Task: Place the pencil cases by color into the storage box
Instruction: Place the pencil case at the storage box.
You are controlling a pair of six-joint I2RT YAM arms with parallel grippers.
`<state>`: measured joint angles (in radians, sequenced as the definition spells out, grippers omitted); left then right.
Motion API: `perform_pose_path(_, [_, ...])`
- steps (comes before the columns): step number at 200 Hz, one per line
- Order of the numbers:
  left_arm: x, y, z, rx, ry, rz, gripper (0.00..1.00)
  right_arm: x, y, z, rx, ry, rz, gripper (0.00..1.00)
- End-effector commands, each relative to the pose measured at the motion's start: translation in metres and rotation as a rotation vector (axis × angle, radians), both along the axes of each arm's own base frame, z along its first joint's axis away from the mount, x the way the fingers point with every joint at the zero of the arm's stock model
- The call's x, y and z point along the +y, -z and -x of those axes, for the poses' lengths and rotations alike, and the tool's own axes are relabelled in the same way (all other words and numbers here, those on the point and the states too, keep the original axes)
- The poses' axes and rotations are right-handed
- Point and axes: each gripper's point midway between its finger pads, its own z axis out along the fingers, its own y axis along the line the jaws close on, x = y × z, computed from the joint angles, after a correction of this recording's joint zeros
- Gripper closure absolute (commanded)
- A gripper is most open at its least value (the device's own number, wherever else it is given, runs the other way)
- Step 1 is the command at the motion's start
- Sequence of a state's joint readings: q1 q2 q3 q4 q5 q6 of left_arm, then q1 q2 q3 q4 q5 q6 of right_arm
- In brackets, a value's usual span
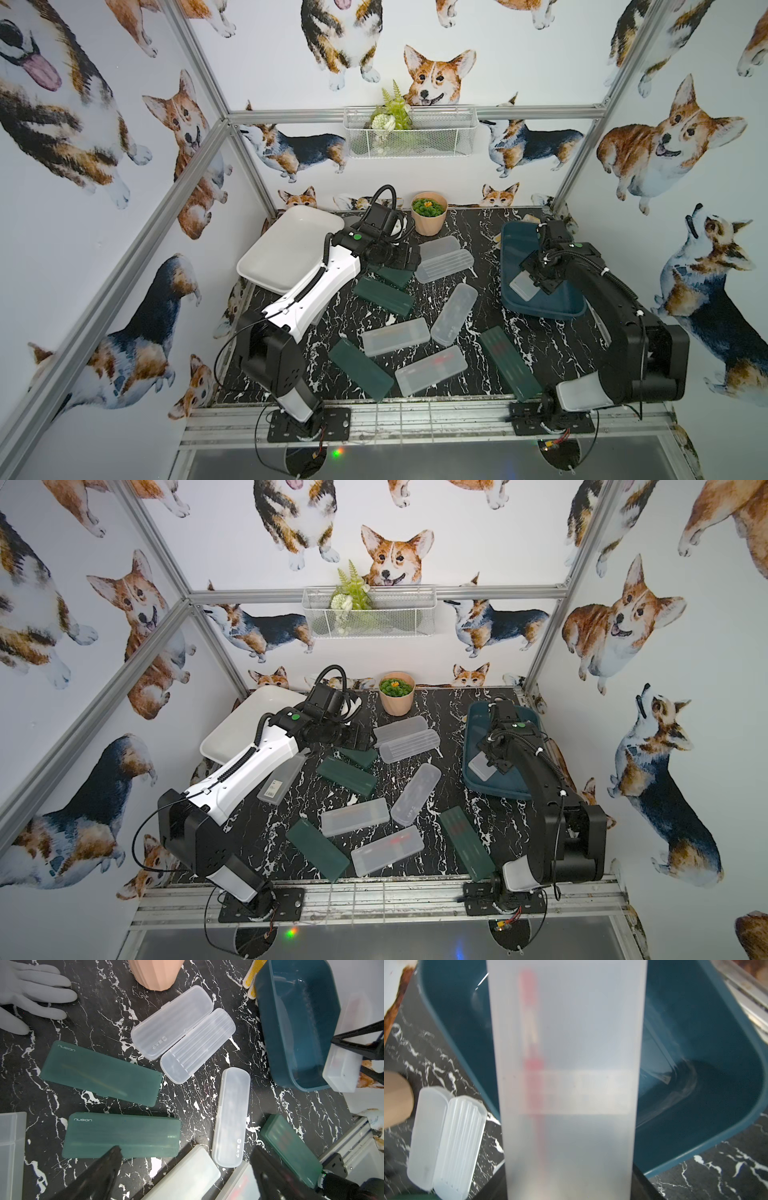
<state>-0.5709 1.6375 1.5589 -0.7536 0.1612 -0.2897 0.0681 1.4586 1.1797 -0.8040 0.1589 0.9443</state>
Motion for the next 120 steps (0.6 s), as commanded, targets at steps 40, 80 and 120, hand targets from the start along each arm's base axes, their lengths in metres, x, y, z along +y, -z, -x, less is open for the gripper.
perform_pose_path(40, [-0.008,-0.006,0.001,-0.018,0.04,0.022,0.01,-0.013,0.033,-0.015,-0.014,0.428,-0.107,0.46])
perform_pose_path(80, [-0.006,-0.009,0.003,-0.029,0.043,0.02,0.01,-0.006,0.061,-0.016,0.078,0.586,-0.169,0.45])
perform_pose_path(120, [-0.005,-0.01,0.004,-0.032,0.043,0.022,0.01,-0.006,0.076,-0.003,0.129,0.735,-0.151,0.44])
